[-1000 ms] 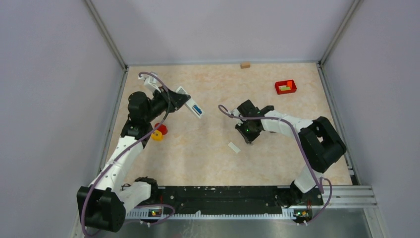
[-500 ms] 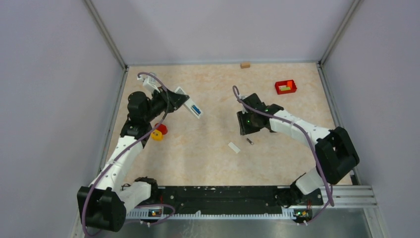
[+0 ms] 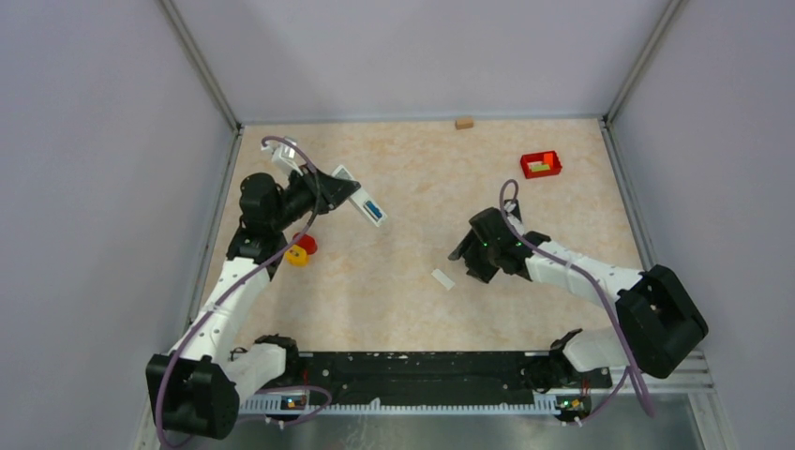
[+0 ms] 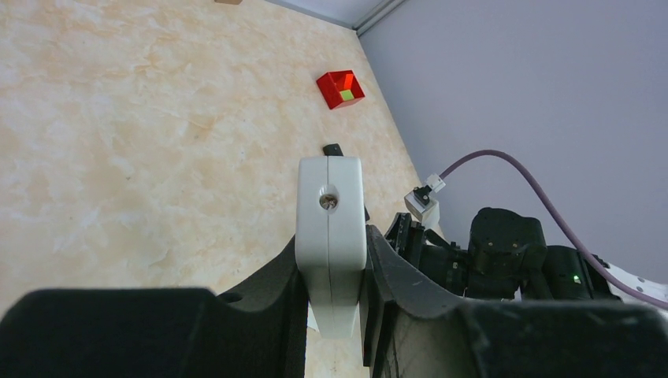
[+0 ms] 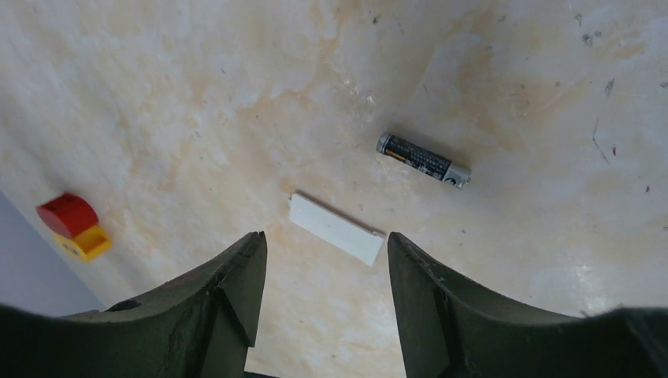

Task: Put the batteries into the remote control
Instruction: Adjust the battery at the center of the board.

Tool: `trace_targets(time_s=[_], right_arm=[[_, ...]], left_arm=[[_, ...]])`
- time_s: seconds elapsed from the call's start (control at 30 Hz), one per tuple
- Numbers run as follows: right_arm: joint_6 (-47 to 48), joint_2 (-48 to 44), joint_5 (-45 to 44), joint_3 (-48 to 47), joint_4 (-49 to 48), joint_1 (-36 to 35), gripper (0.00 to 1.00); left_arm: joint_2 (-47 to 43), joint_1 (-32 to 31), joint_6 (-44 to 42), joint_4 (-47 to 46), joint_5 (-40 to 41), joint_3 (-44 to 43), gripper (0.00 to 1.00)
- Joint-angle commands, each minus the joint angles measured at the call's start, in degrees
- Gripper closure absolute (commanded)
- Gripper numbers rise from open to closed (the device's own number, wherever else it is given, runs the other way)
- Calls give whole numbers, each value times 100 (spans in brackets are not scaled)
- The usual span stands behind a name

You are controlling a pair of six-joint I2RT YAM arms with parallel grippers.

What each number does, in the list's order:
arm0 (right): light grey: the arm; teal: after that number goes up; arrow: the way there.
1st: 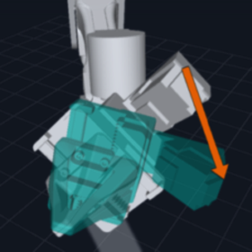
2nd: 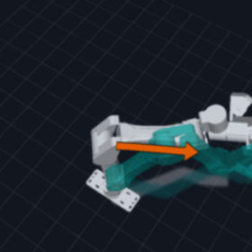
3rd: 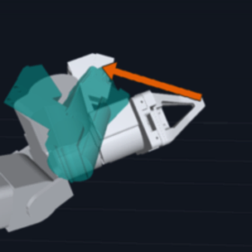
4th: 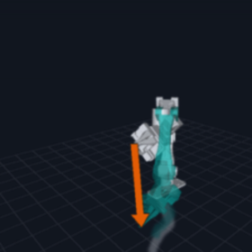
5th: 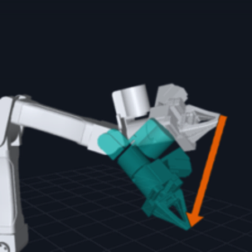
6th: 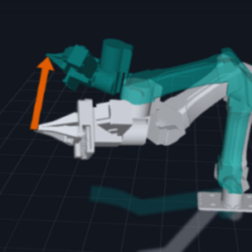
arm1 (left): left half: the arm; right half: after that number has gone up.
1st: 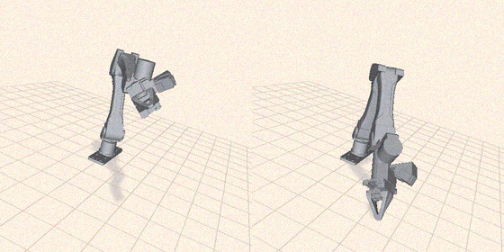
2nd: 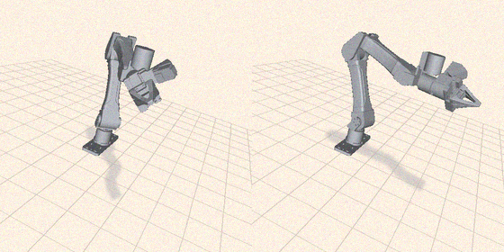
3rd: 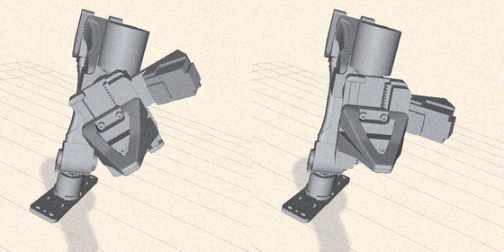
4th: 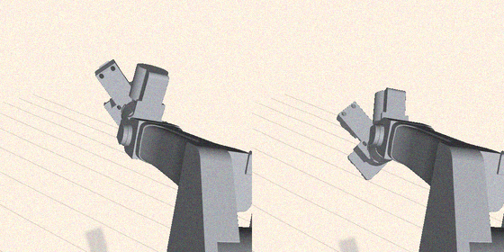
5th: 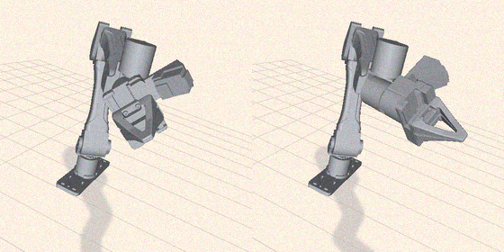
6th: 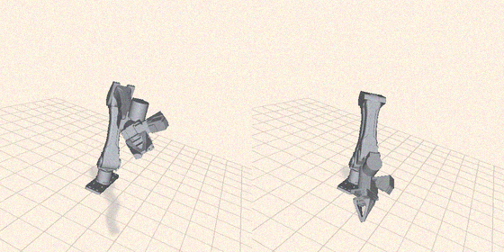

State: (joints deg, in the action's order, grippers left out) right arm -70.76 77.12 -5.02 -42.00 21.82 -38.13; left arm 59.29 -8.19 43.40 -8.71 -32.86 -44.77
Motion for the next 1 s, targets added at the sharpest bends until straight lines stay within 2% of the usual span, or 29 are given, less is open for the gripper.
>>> trace_targets(time_s=[0.0, 0.17, 0.47, 0.77, 0.97], right_arm=[[-1183, -159, -457, 82, -238, -37, 41], [-1925, -135, -389, 383, -459, -2, 42], [-2466, -47, -828, 408, -239, 63, 46], [-2666, 340, -619, 374, -150, 238, 51], [-2868, 359, -821, 366, 152, 314, 52]], left_arm=[[-252, 28, -35, -474, -172, -72, 81], [-195, 27, -40, -471, -187, -105, 81], [-102, 28, -19, -395, -188, -133, 84], [-92, 28, -36, -332, -59, -181, 86], [-134, 28, -100, -237, -5, -160, 88]])
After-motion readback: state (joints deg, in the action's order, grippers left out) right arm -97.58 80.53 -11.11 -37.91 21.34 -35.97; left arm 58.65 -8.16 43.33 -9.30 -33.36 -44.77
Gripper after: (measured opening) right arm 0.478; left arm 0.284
